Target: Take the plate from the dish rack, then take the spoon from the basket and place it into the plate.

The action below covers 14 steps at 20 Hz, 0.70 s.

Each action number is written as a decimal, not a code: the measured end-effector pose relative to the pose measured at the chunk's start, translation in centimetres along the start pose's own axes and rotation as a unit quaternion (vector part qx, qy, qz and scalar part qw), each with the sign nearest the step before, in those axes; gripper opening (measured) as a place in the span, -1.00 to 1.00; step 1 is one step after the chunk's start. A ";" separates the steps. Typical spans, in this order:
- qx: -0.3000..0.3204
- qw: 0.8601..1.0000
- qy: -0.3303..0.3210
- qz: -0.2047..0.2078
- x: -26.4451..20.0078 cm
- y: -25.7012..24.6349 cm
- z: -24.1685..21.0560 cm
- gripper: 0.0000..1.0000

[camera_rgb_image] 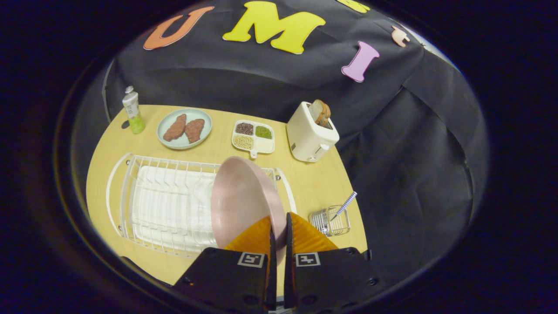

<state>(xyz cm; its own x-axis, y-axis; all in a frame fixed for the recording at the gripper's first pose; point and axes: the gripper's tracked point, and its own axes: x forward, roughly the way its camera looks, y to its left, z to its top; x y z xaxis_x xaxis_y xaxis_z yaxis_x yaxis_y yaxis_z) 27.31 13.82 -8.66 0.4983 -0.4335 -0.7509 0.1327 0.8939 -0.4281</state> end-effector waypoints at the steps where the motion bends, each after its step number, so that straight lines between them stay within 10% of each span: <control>1: -0.004 1.000 -0.006 0.015 -0.7 -0.5 -0.9 -0.76; 14: 0.019 0.978 -0.009 0.209 -0.3 -0.5 -20.5 -0.77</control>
<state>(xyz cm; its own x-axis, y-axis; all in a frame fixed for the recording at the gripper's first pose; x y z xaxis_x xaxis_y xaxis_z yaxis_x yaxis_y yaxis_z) 9.50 11.17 -18.51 0.5308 -0.0280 -0.8470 -0.0532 0.9964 -0.0663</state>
